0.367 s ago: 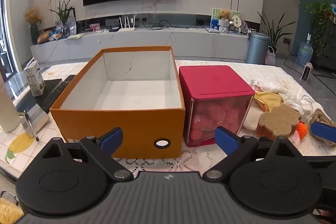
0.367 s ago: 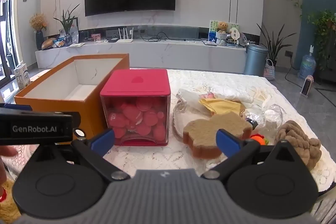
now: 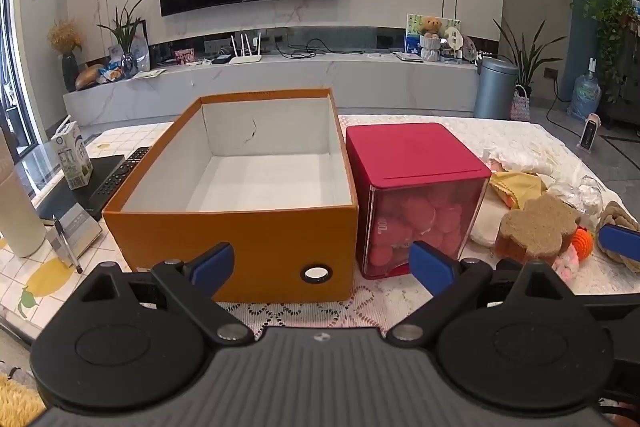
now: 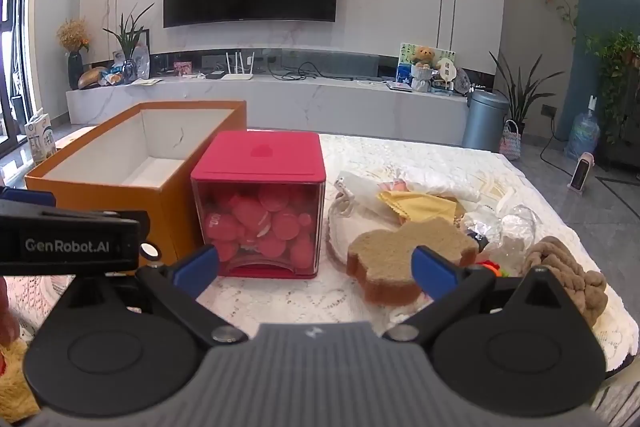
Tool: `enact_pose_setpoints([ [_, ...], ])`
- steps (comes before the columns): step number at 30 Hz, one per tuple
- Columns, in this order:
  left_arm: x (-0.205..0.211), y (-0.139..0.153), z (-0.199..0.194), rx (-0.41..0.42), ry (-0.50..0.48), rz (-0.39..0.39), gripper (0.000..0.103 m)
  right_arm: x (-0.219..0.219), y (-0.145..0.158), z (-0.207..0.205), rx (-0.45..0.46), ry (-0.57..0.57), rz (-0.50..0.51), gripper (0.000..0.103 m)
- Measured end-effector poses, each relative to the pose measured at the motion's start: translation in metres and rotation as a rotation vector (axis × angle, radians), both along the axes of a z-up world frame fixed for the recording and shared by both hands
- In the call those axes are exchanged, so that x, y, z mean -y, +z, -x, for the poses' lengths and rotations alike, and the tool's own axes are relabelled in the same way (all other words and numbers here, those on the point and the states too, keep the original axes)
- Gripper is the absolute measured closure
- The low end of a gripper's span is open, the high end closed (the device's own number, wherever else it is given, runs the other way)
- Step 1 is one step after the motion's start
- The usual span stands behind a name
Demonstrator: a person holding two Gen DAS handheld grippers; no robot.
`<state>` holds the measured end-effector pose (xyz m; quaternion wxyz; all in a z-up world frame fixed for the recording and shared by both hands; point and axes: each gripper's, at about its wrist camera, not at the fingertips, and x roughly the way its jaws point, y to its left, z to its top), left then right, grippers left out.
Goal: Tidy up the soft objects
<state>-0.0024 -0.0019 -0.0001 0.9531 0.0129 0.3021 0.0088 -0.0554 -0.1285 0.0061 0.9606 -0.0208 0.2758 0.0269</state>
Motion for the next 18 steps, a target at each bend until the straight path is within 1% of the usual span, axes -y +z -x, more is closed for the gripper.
enact_pose_setpoints([
  [4, -0.003, -0.0009, -0.0039, -0.021, -0.002, 0.026, 0.0, 0.007, -0.0016, -0.0044, -0.008, 0.001, -0.023, 0.003],
  [14, -0.0009, -0.0016, -0.0004, -0.016, 0.01, 0.015, 0.0, 0.0045, -0.0032, -0.0057, -0.016, 0.005, -0.019, 0.003],
  [18, -0.0015, -0.0023, -0.0022, -0.028, 0.013, 0.017, 0.0, 0.0051, -0.0031, -0.0057, -0.018, 0.003, -0.014, 0.003],
])
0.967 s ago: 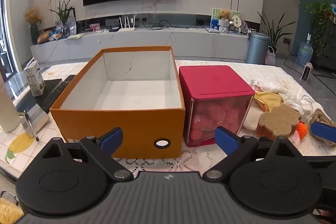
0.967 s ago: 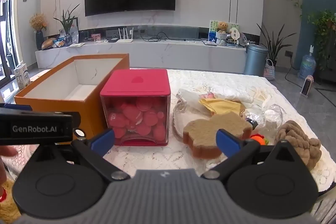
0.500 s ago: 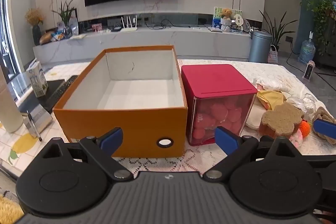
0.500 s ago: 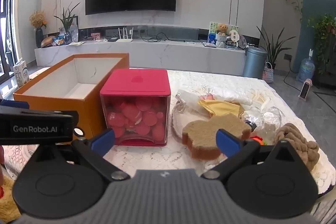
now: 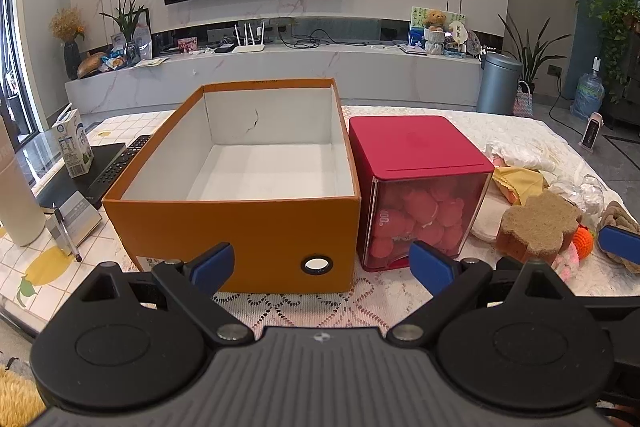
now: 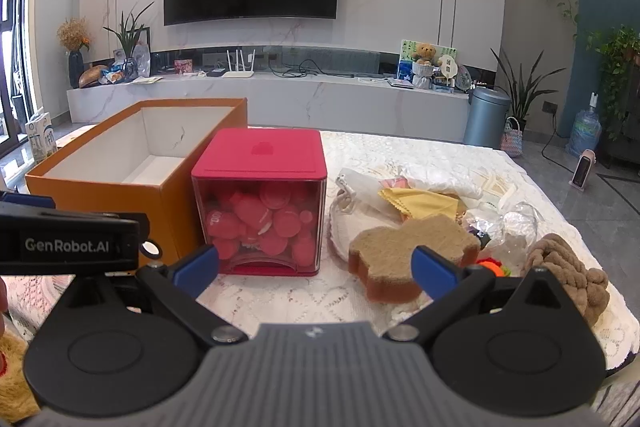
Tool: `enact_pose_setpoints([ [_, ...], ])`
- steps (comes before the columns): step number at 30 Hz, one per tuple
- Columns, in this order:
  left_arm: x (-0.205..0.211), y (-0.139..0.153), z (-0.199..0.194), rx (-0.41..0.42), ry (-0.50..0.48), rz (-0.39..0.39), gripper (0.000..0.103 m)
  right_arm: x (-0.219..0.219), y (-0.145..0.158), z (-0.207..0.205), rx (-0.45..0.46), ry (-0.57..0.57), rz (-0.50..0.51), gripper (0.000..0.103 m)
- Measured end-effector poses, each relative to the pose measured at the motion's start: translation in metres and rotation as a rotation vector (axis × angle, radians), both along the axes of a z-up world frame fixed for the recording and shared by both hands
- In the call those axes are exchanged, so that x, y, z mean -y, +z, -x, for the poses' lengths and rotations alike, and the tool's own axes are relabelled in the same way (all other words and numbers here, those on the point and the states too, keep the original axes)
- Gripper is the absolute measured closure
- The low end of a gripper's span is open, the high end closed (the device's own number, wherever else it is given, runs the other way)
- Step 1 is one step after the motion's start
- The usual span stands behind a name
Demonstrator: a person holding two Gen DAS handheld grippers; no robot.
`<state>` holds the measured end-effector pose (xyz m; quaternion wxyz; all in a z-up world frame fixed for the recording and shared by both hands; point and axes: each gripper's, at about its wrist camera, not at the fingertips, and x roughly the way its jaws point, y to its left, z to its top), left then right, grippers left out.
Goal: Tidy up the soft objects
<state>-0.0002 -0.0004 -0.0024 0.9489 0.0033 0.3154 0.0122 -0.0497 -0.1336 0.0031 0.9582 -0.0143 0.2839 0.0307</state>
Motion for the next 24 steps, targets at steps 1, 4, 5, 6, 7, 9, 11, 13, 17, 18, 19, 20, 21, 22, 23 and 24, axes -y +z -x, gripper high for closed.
enact_pose_setpoints([
  [1, -0.0002, 0.0, 0.0001, -0.001, 0.0, 0.0, 0.0, 0.0, 0.0001, 0.0002, 0.001, 0.0, 0.002, 0.003],
  [4, -0.0003, 0.0, 0.0, 0.0, 0.001, 0.0, 0.0, 0.0002, 0.0001, 0.0004, 0.001, 0.0, 0.001, 0.003],
  [5, -0.0002, 0.0, 0.0001, 0.001, 0.0, -0.002, 0.0, 0.0002, 0.0002, 0.0004, 0.002, 0.0, 0.001, 0.003],
  [6, 0.0003, 0.0001, 0.0005, 0.004, 0.001, -0.008, 0.0, 0.0, 0.0001, 0.0003, 0.001, 0.001, 0.003, 0.003],
  [7, 0.0006, 0.0001, 0.0011, 0.009, 0.002, -0.013, 0.0, 0.0001, 0.0001, 0.0003, 0.001, 0.0, 0.003, 0.003],
  [9, 0.0012, 0.0002, 0.0018, 0.015, 0.003, -0.021, 0.0, -0.0001, 0.0001, 0.0004, 0.002, -0.001, 0.006, 0.003],
  [11, 0.0017, 0.0001, 0.0022, 0.017, 0.005, -0.026, 0.0, 0.0001, 0.0, 0.0003, 0.001, 0.0, 0.007, 0.003],
  [13, 0.0016, -0.0004, 0.002, 0.016, 0.005, -0.028, 0.0, -0.0004, -0.0001, 0.0005, 0.0, -0.001, 0.01, 0.003],
  [17, 0.0012, -0.0004, 0.002, 0.017, 0.006, -0.03, 0.0, -0.0015, -0.0005, 0.0002, 0.0, 0.0, 0.017, 0.003],
  [18, 0.0011, -0.0004, 0.0018, 0.019, 0.007, -0.033, 0.0, -0.0016, -0.0006, 0.0003, 0.0, 0.0, 0.016, 0.003],
  [19, 0.0008, -0.0004, 0.0018, 0.019, 0.007, -0.035, 0.0, -0.0013, -0.0006, 0.0004, -0.001, 0.0, 0.016, 0.003],
  [20, 0.0007, -0.0005, 0.0015, 0.018, 0.007, -0.035, 0.0, -0.0016, -0.0006, 0.0005, 0.0, 0.0, 0.017, 0.003],
  [21, 0.0004, -0.0006, 0.0013, 0.017, 0.007, -0.033, 0.0, -0.0015, -0.0006, 0.0006, 0.0, 0.0, 0.017, 0.003],
  [22, 0.0002, -0.0006, 0.0011, 0.014, 0.007, -0.031, 0.0, -0.0016, -0.0006, 0.0005, 0.001, 0.0, 0.016, 0.003],
  [23, 0.0002, -0.001, 0.0006, 0.012, 0.007, -0.029, 0.0, -0.0015, -0.0006, 0.0004, 0.001, 0.0, 0.016, 0.003],
  [24, 0.0009, -0.0011, 0.0007, 0.011, 0.007, -0.029, 0.0, -0.0016, -0.0006, 0.0003, 0.0, 0.0, 0.016, 0.003],
])
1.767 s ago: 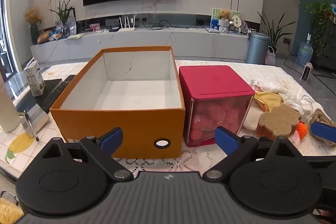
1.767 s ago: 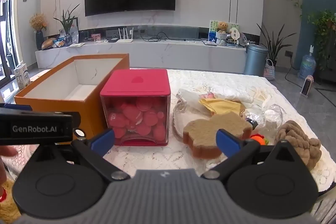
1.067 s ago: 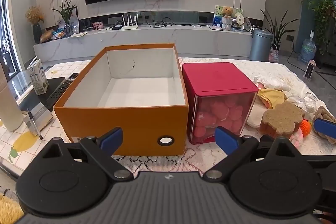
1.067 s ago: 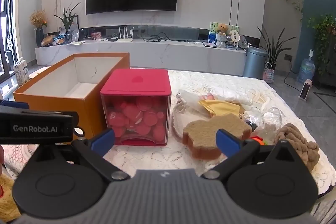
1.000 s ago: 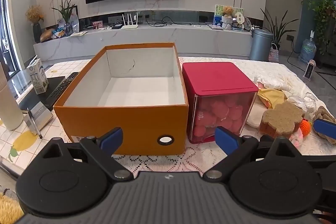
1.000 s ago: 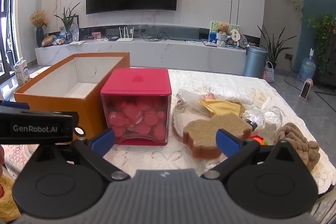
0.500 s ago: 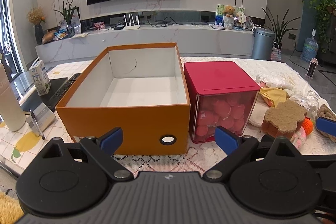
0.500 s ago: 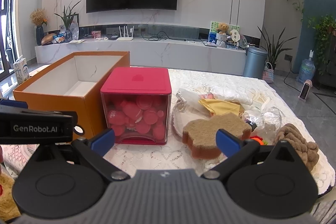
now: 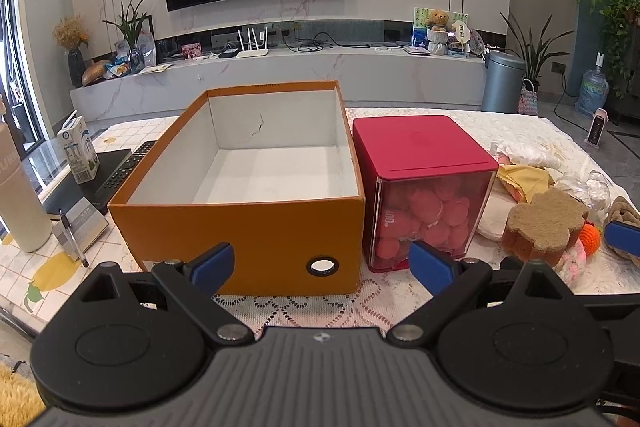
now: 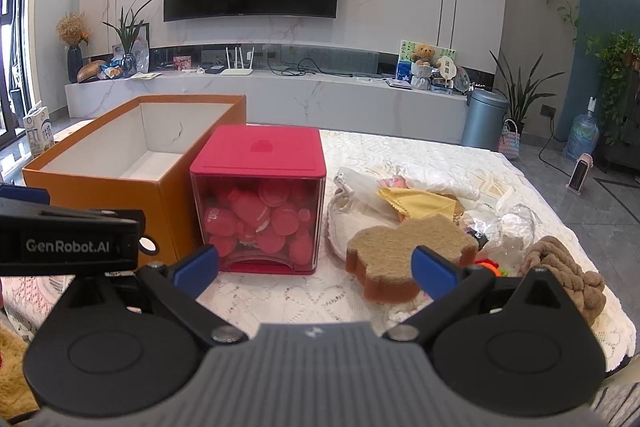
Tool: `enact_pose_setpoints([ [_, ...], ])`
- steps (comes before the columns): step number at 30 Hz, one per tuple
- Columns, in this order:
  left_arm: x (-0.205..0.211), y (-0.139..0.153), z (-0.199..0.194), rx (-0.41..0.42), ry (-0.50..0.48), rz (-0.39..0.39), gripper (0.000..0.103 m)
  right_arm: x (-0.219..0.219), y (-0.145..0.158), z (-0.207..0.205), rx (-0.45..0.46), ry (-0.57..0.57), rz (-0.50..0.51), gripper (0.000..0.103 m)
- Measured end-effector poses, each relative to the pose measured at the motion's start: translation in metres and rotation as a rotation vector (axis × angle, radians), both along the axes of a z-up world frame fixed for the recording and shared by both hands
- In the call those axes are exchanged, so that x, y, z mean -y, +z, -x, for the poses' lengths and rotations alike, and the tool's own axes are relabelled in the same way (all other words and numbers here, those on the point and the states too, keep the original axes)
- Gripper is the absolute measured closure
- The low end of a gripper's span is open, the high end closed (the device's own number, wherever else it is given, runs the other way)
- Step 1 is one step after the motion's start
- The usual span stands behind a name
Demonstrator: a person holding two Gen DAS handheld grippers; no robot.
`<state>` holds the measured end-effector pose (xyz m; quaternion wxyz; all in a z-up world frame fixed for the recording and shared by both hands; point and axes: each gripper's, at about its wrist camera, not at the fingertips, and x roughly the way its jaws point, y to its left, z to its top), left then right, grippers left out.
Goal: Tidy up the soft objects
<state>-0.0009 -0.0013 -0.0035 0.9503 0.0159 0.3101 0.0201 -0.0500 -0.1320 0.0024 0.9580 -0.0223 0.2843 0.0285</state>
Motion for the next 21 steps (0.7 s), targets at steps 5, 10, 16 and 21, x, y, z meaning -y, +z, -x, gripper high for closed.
enact_pose_setpoints([
  [5, 0.0002, 0.0001, 0.0002, 0.0, 0.0, -0.001, 0.0, 0.0003, 0.0, 0.0002, 0.0, -0.001, 0.0, 0.003],
  [10, 0.0002, 0.0, 0.0003, 0.001, 0.0, -0.001, 0.0, -0.0002, -0.0002, 0.0, 0.0, 0.0, 0.001, 0.003],
  [16, 0.0007, -0.0007, 0.0001, 0.0, 0.002, -0.008, 0.0, -0.0004, -0.0009, 0.0001, -0.003, -0.001, 0.004, 0.003],
  [21, 0.0006, -0.0007, 0.0, 0.0, 0.002, -0.007, 0.0, 0.0003, -0.0023, -0.0007, -0.01, 0.0, 0.001, 0.003],
])
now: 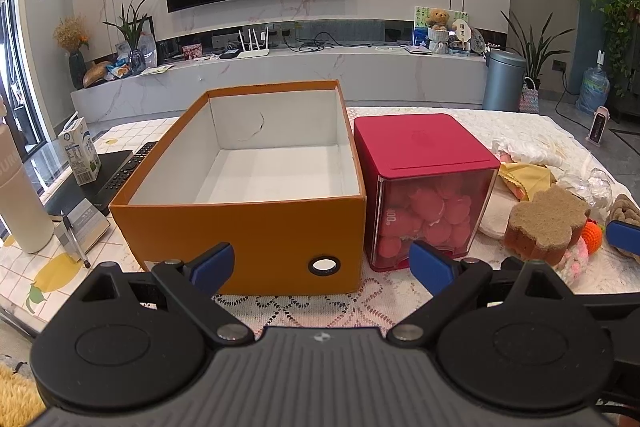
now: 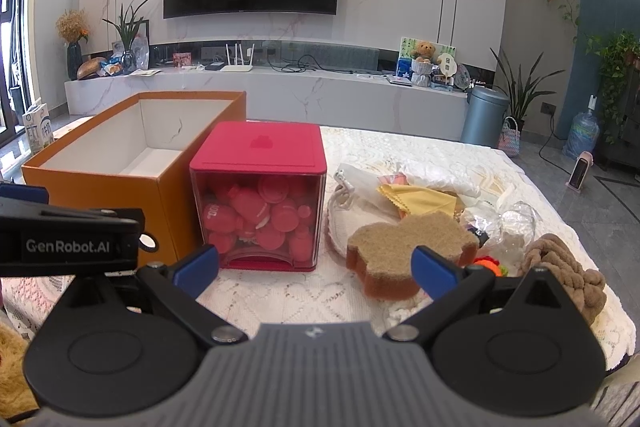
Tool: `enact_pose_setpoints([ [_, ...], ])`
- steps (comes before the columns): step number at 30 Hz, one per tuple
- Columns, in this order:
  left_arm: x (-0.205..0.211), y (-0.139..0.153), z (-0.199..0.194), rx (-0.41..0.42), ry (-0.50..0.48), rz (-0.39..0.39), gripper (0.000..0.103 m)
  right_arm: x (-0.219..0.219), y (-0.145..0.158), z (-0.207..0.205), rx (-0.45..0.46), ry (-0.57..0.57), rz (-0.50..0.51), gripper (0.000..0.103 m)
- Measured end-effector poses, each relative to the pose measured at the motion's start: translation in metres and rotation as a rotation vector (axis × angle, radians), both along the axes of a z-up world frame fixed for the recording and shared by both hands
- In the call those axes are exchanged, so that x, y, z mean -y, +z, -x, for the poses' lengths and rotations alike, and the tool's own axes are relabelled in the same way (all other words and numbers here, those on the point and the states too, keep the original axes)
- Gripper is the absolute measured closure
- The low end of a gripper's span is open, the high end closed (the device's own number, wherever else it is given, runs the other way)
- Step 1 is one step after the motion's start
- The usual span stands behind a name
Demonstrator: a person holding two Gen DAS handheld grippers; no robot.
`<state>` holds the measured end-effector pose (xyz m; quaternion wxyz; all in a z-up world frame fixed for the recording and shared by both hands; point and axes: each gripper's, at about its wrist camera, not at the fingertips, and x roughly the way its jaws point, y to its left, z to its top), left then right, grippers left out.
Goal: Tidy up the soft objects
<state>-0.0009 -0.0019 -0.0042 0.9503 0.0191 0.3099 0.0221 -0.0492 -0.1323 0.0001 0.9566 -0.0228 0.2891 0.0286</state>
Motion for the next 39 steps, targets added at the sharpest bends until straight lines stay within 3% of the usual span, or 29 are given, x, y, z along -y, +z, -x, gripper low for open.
enact_pose_setpoints([
  [29, 0.01, 0.01, -0.002, -0.007, -0.014, -0.028, 0.0, 0.0, 0.008, 0.004, 0.025, -0.03, 0.045, 0.003],
  [34, 0.025, 0.022, -0.011, -0.007, -0.075, -0.025, 0.0, 0.009, 0.02, 0.004, 0.025, -0.07, 0.06, 0.003],
  [39, 0.045, 0.041, -0.028, -0.01, -0.168, -0.016, 0.0, 0.046, 0.042, 0.005, 0.019, -0.116, 0.015, 0.003],
])
